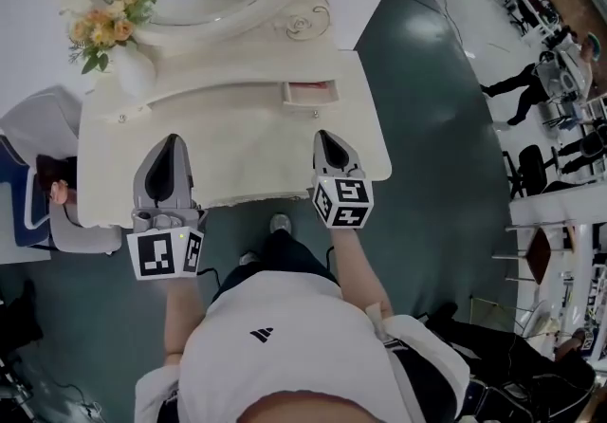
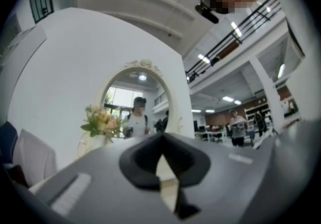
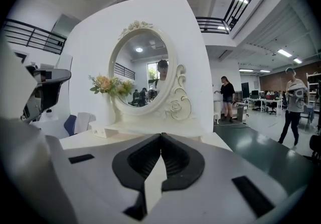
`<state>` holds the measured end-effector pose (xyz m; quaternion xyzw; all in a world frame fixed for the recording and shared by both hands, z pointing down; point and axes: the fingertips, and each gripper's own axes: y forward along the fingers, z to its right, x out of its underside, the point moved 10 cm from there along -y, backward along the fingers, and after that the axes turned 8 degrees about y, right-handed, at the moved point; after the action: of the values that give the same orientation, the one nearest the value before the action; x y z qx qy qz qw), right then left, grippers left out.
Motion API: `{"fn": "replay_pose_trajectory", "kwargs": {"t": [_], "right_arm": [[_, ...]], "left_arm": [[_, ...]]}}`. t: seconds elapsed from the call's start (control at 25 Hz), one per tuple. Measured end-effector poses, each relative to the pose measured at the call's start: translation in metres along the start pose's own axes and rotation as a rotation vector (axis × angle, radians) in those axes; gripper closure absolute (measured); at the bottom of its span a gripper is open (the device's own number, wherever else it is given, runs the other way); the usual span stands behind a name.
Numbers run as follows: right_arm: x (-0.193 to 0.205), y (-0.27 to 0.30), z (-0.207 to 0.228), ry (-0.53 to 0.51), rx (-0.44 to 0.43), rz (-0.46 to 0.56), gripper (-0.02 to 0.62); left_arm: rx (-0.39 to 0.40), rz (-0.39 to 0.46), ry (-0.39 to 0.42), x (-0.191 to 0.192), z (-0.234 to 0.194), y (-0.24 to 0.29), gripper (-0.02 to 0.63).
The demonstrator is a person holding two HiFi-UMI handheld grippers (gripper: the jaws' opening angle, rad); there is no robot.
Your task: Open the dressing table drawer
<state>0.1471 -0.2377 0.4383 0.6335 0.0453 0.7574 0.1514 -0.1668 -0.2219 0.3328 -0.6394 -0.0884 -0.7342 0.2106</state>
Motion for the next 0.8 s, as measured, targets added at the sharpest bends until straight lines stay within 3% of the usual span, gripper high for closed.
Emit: {"fn": "replay_pose_trajectory", "kwargs": {"t": [0.8], "right_arm": [[-0.039, -0.059, -0.053, -0.075, -0.057, 0.172, 0.607]], "left_arm": [[-0.025, 0.022, -0.006, -0.009, -0.017, -0.047, 0.598]]}}
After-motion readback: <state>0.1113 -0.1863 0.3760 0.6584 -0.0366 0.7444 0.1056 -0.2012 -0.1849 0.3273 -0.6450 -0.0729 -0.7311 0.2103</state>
